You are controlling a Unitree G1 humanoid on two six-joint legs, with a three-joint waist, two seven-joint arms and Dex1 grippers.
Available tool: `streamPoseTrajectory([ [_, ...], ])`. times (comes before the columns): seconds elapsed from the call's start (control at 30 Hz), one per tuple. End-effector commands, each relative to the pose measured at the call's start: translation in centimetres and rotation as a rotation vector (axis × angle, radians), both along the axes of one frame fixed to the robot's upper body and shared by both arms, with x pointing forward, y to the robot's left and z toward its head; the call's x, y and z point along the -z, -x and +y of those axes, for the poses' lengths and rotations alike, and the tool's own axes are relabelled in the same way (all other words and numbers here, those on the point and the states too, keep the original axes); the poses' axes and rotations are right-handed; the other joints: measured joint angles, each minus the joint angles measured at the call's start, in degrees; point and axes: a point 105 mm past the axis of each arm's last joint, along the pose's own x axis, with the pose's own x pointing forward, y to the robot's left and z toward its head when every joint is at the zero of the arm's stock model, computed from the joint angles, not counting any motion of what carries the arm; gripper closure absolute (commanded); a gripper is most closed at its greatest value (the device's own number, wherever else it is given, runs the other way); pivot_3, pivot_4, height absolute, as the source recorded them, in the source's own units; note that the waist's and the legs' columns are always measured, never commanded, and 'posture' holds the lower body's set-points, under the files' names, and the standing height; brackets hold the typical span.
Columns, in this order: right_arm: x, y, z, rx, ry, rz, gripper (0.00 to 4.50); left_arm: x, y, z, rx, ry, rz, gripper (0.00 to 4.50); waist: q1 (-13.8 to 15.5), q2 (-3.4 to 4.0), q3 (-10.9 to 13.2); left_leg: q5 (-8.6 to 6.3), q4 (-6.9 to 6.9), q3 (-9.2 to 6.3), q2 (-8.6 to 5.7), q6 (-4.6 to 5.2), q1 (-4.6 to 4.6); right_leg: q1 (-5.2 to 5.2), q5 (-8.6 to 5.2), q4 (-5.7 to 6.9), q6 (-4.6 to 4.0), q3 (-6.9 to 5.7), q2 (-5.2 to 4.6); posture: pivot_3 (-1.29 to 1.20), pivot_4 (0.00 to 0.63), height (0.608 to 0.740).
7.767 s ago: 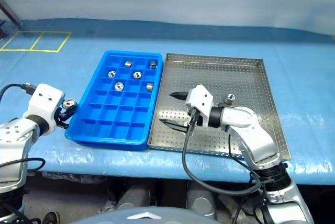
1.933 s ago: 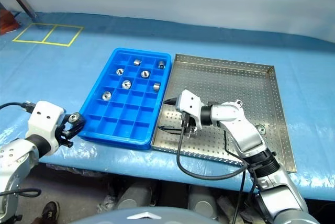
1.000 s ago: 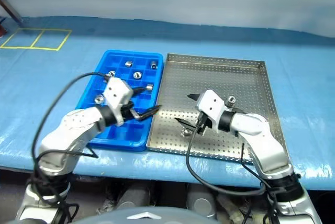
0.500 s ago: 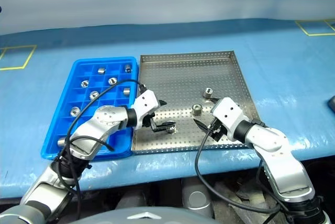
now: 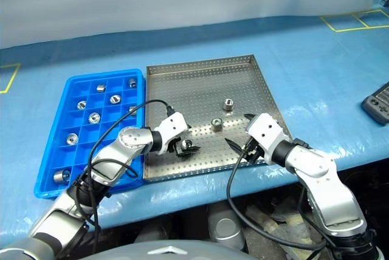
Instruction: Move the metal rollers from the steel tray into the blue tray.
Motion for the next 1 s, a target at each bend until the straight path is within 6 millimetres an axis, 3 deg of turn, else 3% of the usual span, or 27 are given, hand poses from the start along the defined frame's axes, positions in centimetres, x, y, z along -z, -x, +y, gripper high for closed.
streamPoseTrajectory([
  [0.03, -1.1, -0.1, 0.5, -0.016, -0.012, -0.053, 0.00, -0.3, -0.1, 0.0, 0.004, -0.004, -0.022, 1.57, 0.0, 0.00, 0.0, 0.00, 0.00, 0.00, 0.00, 0.00, 0.00, 0.00, 0.00, 0.00, 0.00, 0.00, 0.00, -0.40, 0.150, 0.740],
  [0.2, -1.2, -0.2, 0.7, -0.022, -0.013, -0.056, 0.00, -0.4, -0.1, 0.1, 0.000, -0.004, -0.022, 1.57, 0.0, 0.00, 0.0, -0.01, 0.00, 0.00, 0.01, 0.01, 0.00, -0.01, 0.00, 0.00, 0.00, 0.01, -0.01, -0.39, 0.150, 0.740],
  [0.37, -1.2, -0.4, 0.8, -0.027, -0.014, -0.058, 0.00, -0.4, -0.2, 0.3, -0.010, 0.002, -0.020, 2.78, 0.1, 0.00, 0.0, -0.01, 0.00, 0.01, 0.01, 0.01, 0.00, -0.01, 0.00, 0.00, 0.01, 0.02, -0.01, -0.39, 0.150, 0.740],
  [0.67, -1.3, -0.6, 1.1, -0.037, -0.015, -0.060, 0.00, -0.9, -0.6, 0.7, -0.043, 0.012, -0.036, 2.79, 0.3, 0.00, 0.0, -0.01, 0.00, 0.02, 0.02, 0.02, 0.00, -0.02, 0.01, 0.00, 0.02, 0.03, -0.01, -0.38, 0.150, 0.740],
  [0.83, -1.3, -0.7, 1.5, -0.063, -0.023, -0.057, 0.00, -3.7, -1.4, 1.9, -0.127, 0.103, -0.100, 2.79, 0.4, 0.00, 0.0, -0.01, 0.00, 0.02, 0.02, 0.02, 0.00, -0.03, 0.01, 0.00, 0.02, 0.04, -0.01, -0.35, 0.150, 0.740],
  [1.0, -0.8, -0.9, 3.1, -0.147, -0.049, -0.024, 0.00, -7.0, -1.5, 6.0, -0.264, 0.123, -0.197, 2.79, 0.7, 0.01, 0.0, -0.01, -0.01, 0.04, 0.09, 0.01, 0.00, -0.08, 0.02, 0.03, 0.01, 0.06, 0.02, -0.29, 0.150, 0.740],
])
